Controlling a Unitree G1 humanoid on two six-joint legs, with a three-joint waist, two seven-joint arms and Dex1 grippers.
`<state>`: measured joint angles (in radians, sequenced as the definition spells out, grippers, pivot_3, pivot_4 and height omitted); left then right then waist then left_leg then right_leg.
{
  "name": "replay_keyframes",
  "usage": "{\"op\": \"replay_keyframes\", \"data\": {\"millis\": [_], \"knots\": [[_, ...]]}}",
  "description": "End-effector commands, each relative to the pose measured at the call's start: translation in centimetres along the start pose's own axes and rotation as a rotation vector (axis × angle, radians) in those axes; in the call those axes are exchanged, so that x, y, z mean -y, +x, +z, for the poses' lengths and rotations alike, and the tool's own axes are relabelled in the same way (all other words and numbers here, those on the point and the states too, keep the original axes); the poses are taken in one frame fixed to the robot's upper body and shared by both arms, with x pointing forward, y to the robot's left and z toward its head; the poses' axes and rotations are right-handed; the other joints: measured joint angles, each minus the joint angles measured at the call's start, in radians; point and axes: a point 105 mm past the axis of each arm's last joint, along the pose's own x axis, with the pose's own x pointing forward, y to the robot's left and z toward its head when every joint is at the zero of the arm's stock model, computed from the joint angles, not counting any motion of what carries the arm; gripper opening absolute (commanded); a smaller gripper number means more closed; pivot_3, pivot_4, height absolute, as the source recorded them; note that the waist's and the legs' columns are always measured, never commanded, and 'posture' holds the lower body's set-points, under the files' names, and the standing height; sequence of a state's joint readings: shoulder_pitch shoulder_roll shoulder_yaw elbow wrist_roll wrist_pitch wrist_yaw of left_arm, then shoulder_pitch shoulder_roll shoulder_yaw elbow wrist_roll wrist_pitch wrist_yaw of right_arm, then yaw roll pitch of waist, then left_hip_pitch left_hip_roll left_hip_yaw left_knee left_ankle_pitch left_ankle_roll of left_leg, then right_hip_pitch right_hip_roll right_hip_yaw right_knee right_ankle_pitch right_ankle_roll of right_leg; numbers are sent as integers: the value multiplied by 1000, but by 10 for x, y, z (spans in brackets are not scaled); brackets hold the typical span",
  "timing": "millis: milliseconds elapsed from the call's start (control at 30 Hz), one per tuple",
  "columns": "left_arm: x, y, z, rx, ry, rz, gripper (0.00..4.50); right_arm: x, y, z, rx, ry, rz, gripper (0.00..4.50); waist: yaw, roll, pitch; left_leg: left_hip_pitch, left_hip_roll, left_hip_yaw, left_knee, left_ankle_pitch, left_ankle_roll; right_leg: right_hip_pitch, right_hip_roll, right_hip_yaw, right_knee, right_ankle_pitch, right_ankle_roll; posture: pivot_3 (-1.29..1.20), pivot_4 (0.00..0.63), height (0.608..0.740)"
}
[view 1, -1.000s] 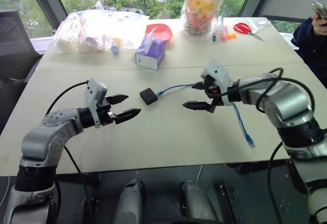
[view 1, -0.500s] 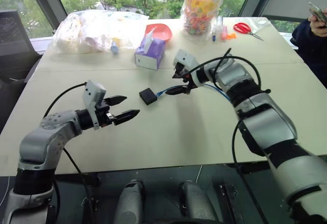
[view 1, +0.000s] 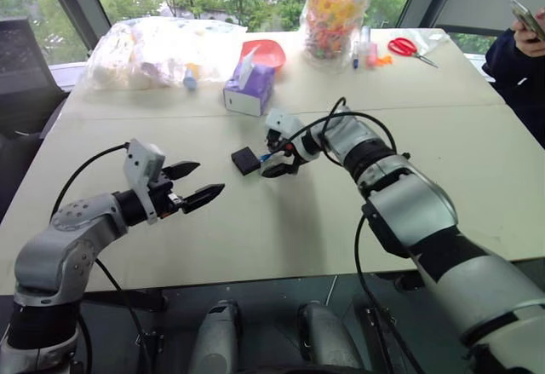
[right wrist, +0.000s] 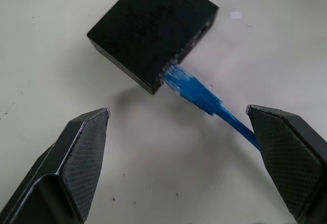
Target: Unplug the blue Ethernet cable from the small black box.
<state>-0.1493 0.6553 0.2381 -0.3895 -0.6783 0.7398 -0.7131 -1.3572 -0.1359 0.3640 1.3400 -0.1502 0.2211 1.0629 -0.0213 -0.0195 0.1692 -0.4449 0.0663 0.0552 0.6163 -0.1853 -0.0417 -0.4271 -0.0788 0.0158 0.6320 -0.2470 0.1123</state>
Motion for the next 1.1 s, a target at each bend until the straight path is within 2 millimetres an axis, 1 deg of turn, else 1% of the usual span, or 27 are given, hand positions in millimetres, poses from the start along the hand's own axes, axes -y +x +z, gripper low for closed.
{"op": "replay_keyframes", "data": {"millis": [33, 167, 233, 300, 333, 367, 400, 433, 500, 533, 600, 633, 700, 733, 767, 800, 833, 867, 900, 933, 967, 1033, 1100], "knots": [[3, -7, 14, 41, 39, 18, 4484, 1, -2, 15, 14, -30, -10, 4500, 1, 0, 0, 0, 0, 0, 0, 0, 0, 0, 0, 0, 0, 0, 0, 0, 150, 735], [4, -10, 14, 41, 38, 36, 4484, -4, 3, 11, -16, -34, 4, 4500, 0, 0, 0, 0, 0, 0, 0, 0, 0, 0, 0, 0, 0, 0, 0, 0, 150, 735], [4, -11, 14, 41, 37, 41, 4500, -5, 4, 11, -16, -30, 14, 3964, 0, 0, 0, 1, 0, 0, 0, 0, 0, 0, 0, 0, 0, 0, 0, 0, 150, 735], [4, -11, 14, 41, 37, 44, 4500, -7, 5, 11, -19, -28, 28, 3212, -1, 0, 0, 1, 0, 0, 0, 0, 0, 0, 0, 0, 0, 0, -1, 0, 150, 735], [4, -11, 14, 40, 37, 45, 4500, -8, 6, 10, -22, -27, 34, 2762, -1, 0, 0, 1, 0, 0, 0, 0, 0, 0, 0, 0, 0, 0, -1, 0, 150, 735], [3, -11, 14, 40, 37, 46, 4500, -9, 6, 10, -23, -26, 39, 2177, -1, 0, 0, 1, 0, 0, 0, 0, 0, 0, 0, 0, 0, 0, -1, 0, 150, 735], [3, -11, 14, 38, 36, 45, 4500, -9, 6, 9, -24, -28, 45, 1739, -1, 0, 0, 1, 0, 0, 0, 0, 0, 0, 0, 0, 0, 0, -1, 0, 150, 735], [3, -11, 14, 37, 36, 44, 4500, -10, 6, 9, -25, -30, 50, 1119, -1, 0, 0, 1, 0, 0, 0, 0, 0, 0, 0, 0, 0, 0, 0, 0, 150, 735], [1, -11, 14, 32, 37, 36, 4500, -12, 5, 10, -21, -35, 71, 162, -1, 0, 0, 1, 0, 0, 0, 0, 0, 0, 0, 0, 0, 0, 0, 0, 150, 735], [0, -10, 15, 31, 37, 33, 4500, -13, 4, 11, -17, -43, 84, 52, -1, 0, 0, 1, 0, 0, 0, 0, 0, 0, 0, 0, 0, 0, 0, 0, 150, 735], [-2, -10, 15, 29, 36, 29, 4500, -14, 4, 12, -13, -51, 98, 52, -2, 0, 0, 1, 0, 0, 0, 0, 0, 0, 0, 0, 0, 0, 0, 0, 150, 735], [-5, -9, 17, 29, 34, 22, 4500, -12, 1, 13, -16, -91, 87, 52, -2, 0, 0, 1, 0, 0, 0, 0, 0, 0, 0, 0, 0, 0, 0, 0, 150, 735], [-10, -7, 23, 37, 20, 4, 4500, -8, -6, 19, -10, -240, 68, 52, 1, 0, 0, 1, 0, 0, 0, 0, -1, 0, 0, 0, 0, 0, 0, 0, 150, 735], [-12, -5, 26, 42, 10, -13, 4500, -5, -11, 29, 46, -351, 16, 52, 3, 0, 0, 0, 0, 0, 0, 0, -1, 0, 0, -1, 0, 0, 0, 0, 150, 735], [-13, -4, 28, 46, 4, -24, 4500, -5, -15, 37, 90, -421, -22, 52, 3, 0, 0, 0, 0, -1, 0, 1, -1, 0, 0, 0, 0, 0, 0, 0, 150, 735], [-13, -3, 29, 47, 1, -32, 4500, -5, -18, 42, 120, -459, -49, 52, 2, 0, 0, 0, 0, 0, 0, 1, -1, 0, 0, 0, 0, 0, 0, 0, 150, 735], [-11, -2, 32, 53, -13, -64, 4500, -5, -27, 44, 145, -569, -120, 52, 3, 0, 0, 0, 0, 0, 0, 1, -1, 0, 0, 0, 0, 0, 1, 0, 150, 735], [-9, 0, 34, 59, -24, -92, 4500, -6, -33, 43, 153, -647, -174, 52, 6, 0, 0, 0, 0, 0, -1, 1, -1, 0, 0, 0, 0, 0, 1, 0, 150, 735], [-7, 1, 36, 61, -35, -122, 4500, -11, -41, 45, 179, -770, -245, 52, 6, 0, 0, 0, 0, -1, -1, 1, -1, 0, 0, 0, 0, 0, 2, 0, 150, 735], [-6, 2, 38, 61, -41, -141, 4500, -16, -47, 46, 199, -852, -288, 52, 9, 0, 0, 0, 0, -1, -1, 1, -2, 0, 0, 0, 0, -1, 2, 0, 150, 735], [-5, 4, 41, 67, -57, -164, 4500, -22, -53, 39, 173, -963, -328, 52, 11, 0, 0, 0, 0, -1, -1, 1, -2, 0, 0, -1, 0, -1, 3, 0, 150, 735], [-4, 7, 45, 79, -83, -194, 4500, -30, -60, 30, 156, -1044, -367, 52, 9, 0, 0, 0, -1, -1, -1, 1, -2, 0, 0, 0, 0, -1, 3, 0, 150, 735], [-3, 9, 49, 86, -99, -218, 4500, -37, -64, 28, 177, -1079, -391, 52, 2, 0, 0, 0, -1, -1, -1, 1, -2, 0, 0, 0, 1, -1, 3, 0, 150, 735]]}}
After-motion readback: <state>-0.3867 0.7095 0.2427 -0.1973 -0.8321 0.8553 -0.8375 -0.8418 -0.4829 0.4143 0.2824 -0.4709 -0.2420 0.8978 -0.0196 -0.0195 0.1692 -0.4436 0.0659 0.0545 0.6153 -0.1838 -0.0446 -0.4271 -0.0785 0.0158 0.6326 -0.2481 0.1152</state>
